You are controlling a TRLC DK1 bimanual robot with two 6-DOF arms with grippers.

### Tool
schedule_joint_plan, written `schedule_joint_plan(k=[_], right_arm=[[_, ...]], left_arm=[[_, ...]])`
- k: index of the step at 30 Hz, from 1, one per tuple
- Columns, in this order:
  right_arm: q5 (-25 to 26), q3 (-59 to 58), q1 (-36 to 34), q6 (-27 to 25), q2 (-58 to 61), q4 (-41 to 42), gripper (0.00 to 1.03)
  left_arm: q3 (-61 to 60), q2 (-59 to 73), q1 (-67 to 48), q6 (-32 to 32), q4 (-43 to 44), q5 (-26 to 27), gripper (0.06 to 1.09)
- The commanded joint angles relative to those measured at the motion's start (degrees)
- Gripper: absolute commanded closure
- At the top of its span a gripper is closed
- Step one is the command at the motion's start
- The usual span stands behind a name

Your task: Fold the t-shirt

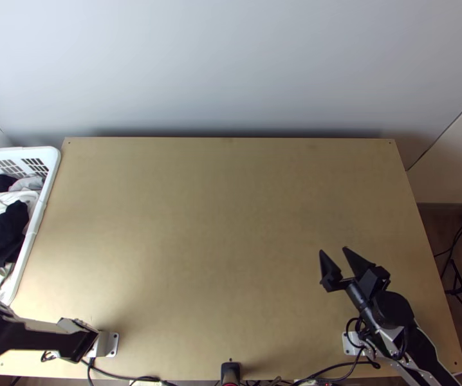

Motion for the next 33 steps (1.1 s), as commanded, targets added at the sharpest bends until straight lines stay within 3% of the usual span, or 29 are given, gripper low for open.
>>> schedule_joint_plan(k=[1,8,13,19,24,31,33], right_arm=[[0.54,-0.98,5.11,0.20,-0.10,-0.02,0.03],[1.06,-0.81,2.56,-2.43,-0.10,4.46,0.03],[0.98,-1.51,-3.77,-9.99,-0.01,12.37,0.04],[0.98,-1.69,-10.36,-21.07,0.08,13.07,0.04],[1.24,-1.51,-14.23,-29.15,-0.01,12.98,0.04],[1.24,-1.60,-15.64,-28.89,-0.10,11.31,0.04],[1.24,-1.60,-15.64,-28.54,-0.10,10.70,0.04]], left_arm=[[-0.23,7.49,1.40,0.91,2.76,-1.38,0.11],[0.03,12.06,1.40,0.82,5.40,-2.00,0.16],[0.03,15.14,1.40,0.47,7.07,-2.61,0.16],[0.83,19.01,1.31,0.47,9.26,-3.49,0.18],[2.32,22.00,1.40,0.64,9.70,-3.41,0.49],[4.78,23.67,0.96,0.03,8.30,-2.88,0.98],[5.75,23.05,0.70,-0.33,6.27,-2.35,1.05]])
